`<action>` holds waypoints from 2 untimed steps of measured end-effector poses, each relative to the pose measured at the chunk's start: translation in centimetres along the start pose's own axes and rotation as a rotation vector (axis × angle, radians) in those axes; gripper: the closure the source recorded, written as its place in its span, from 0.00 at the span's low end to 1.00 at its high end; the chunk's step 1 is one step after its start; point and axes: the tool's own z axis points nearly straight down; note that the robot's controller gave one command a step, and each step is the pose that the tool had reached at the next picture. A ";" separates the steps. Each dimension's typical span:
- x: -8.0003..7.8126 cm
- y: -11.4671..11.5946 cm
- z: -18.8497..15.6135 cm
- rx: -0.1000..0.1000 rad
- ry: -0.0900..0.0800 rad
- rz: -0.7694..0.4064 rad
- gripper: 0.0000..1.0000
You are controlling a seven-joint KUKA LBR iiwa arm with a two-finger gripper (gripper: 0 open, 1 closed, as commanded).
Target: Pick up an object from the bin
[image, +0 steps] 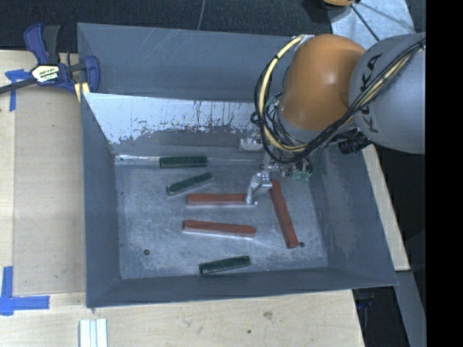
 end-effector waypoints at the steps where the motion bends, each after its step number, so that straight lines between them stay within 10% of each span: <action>1: 2.8 -1.9 9.2 -0.002 -0.021 0.062 1.00; 2: 2.8 -1.9 9.2 -0.002 -0.021 0.062 1.00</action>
Offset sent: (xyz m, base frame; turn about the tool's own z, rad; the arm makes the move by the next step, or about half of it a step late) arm 0.0000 0.0000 0.0000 0.0000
